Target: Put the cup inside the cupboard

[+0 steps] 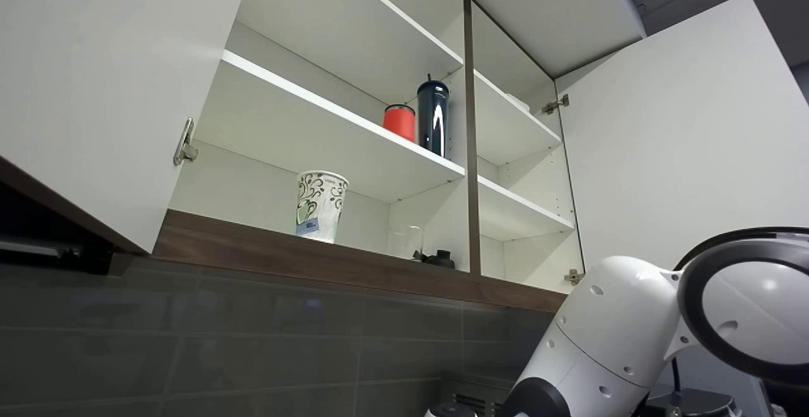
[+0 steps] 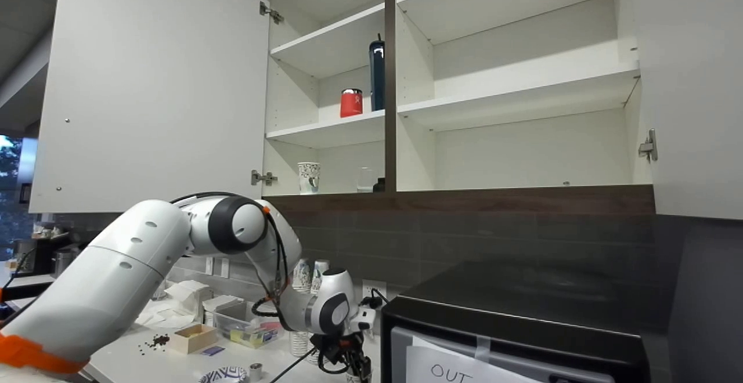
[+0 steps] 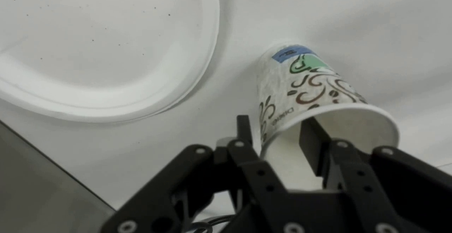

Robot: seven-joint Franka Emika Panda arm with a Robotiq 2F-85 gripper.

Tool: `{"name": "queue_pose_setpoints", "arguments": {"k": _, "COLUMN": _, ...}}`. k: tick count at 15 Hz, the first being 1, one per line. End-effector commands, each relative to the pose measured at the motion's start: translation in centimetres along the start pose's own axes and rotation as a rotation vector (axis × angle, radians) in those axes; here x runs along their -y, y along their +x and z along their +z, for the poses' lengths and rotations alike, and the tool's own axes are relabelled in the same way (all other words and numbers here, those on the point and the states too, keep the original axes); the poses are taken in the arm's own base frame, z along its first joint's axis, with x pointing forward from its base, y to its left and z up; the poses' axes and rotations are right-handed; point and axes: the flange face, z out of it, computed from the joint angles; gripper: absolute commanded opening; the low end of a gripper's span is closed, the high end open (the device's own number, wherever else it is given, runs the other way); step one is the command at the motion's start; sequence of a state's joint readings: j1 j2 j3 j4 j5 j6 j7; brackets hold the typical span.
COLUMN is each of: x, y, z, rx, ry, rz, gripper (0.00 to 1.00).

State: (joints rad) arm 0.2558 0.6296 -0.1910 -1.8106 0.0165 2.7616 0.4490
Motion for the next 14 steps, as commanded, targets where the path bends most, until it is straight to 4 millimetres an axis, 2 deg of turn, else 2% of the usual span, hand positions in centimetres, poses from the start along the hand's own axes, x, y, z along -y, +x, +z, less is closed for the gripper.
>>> {"name": "queue_pose_setpoints", "arguments": {"k": 1, "x": 0.6, "y": 0.7, "z": -1.6, "rx": 0.001, "ry": 0.032, "rz": -0.058, "gripper": 0.11}}
{"name": "queue_pose_setpoints", "arguments": {"k": 3, "x": 0.8, "y": 1.0, "z": -3.7, "rx": -0.02, "ry": 0.058, "rz": -0.097, "gripper": 0.0}}
{"name": "queue_pose_setpoints", "arguments": {"k": 5, "x": 1.0, "y": 1.3, "z": -5.8, "rx": -0.037, "ry": 0.074, "rz": -0.134, "gripper": 0.0}}
{"name": "queue_pose_setpoints", "arguments": {"k": 10, "x": -0.4, "y": 1.7, "z": -11.6, "rx": -0.065, "ry": 0.099, "rz": -0.156, "gripper": 0.01}}
{"name": "queue_pose_setpoints", "arguments": {"k": 12, "x": -1.1, "y": 1.2, "z": -14.0, "rx": -0.049, "ry": 0.101, "rz": -0.179, "gripper": 0.01}}
{"name": "queue_pose_setpoints", "arguments": {"k": 14, "x": -2.0, "y": -0.2, "z": -16.0, "rx": 0.037, "ry": 0.105, "rz": -0.203, "gripper": 0.01}}
